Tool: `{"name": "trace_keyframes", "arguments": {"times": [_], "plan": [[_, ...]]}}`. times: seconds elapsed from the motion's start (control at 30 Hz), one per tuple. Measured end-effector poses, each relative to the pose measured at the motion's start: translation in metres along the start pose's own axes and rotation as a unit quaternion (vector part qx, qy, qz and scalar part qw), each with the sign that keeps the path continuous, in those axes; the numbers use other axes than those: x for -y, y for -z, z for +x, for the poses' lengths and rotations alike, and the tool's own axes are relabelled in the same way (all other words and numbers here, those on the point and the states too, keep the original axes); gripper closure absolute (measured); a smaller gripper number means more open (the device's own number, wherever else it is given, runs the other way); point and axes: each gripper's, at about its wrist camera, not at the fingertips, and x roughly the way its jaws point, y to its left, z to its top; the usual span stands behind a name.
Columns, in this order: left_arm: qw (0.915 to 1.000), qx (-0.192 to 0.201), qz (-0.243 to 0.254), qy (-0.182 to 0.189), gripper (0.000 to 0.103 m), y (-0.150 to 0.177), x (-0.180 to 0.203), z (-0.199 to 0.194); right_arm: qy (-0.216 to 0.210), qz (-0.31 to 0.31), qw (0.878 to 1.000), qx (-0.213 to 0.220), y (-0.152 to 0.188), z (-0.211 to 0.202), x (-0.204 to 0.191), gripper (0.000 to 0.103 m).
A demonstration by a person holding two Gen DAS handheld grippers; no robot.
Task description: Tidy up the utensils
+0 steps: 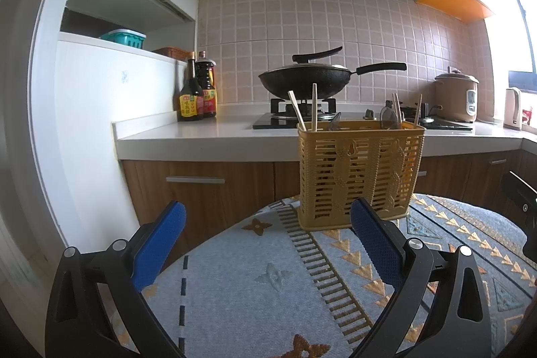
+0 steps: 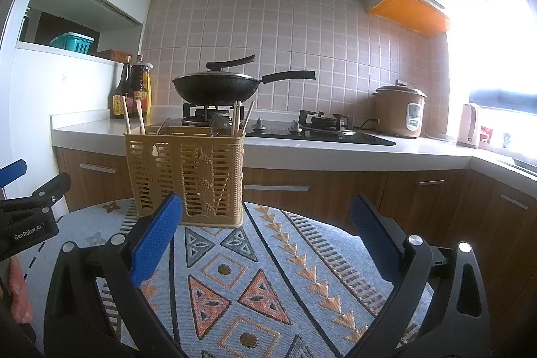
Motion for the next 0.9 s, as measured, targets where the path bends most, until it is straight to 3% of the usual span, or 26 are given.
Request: {"name": "trace_keyframes", "arguments": {"times": [0.57,0.9], "plan": [[1.0,0.002,-0.001,-0.001,0.008,0.0,-0.003,0.001,0.001,-0.003,1.0,0.0,0.0,0.0,-0.001,0.007],[0.9994,-0.025,-0.023,0.009,0.007,-0.002,-0.013,0.01,-0.001,-0.003,1.0,0.0,0.0,0.0,-0.001,0.007]]}}
